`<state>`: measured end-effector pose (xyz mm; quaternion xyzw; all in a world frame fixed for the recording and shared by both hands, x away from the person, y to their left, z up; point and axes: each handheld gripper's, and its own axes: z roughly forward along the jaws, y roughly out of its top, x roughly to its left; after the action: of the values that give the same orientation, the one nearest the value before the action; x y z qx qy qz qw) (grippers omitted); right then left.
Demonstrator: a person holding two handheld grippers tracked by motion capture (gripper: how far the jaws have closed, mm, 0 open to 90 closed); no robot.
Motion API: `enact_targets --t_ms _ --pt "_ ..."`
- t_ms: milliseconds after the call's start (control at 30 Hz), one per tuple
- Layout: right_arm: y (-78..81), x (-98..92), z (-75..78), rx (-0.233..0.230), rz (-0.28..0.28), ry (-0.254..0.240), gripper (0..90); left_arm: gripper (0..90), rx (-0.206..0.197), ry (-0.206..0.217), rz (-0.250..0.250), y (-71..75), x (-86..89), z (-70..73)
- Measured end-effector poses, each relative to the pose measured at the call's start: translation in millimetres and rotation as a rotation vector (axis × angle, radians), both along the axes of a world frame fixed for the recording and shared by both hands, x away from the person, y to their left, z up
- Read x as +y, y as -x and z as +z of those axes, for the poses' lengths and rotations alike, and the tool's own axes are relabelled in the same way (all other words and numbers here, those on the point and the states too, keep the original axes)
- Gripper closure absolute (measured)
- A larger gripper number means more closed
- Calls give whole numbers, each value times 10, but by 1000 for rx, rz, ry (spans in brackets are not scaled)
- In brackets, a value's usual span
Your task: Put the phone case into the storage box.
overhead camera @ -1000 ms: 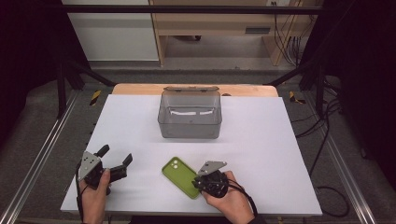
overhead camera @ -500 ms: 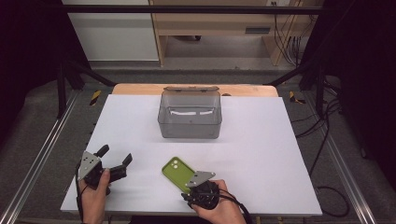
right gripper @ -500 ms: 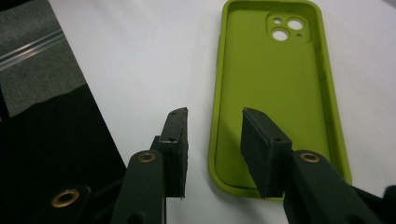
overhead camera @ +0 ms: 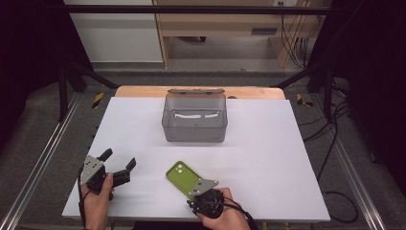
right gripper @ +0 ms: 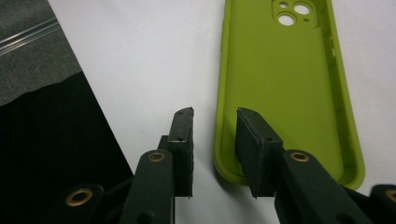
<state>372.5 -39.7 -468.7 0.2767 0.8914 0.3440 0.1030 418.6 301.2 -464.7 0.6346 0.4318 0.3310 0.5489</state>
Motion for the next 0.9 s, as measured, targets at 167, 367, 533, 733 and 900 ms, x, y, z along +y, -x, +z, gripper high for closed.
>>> enact_targets --t_ms 167,367,533,733,900 --pt "9 14 -7 -2 6 0 720 21 -1 2 2 1 12 1" --pt "11 23 -15 -3 13 6 736 21 2 -2 -3 -1 -5 -2" --pt "5 22 -20 -4 8 3 744 21 4 -4 0 -3 -3 -3" --pt "40 35 -32 -34 13 12 749 21 7 -7 -13 -6 -27 -6" --pt "99 70 -42 -91 2 51 789 21 8 -6 -12 -5 -21 -5"
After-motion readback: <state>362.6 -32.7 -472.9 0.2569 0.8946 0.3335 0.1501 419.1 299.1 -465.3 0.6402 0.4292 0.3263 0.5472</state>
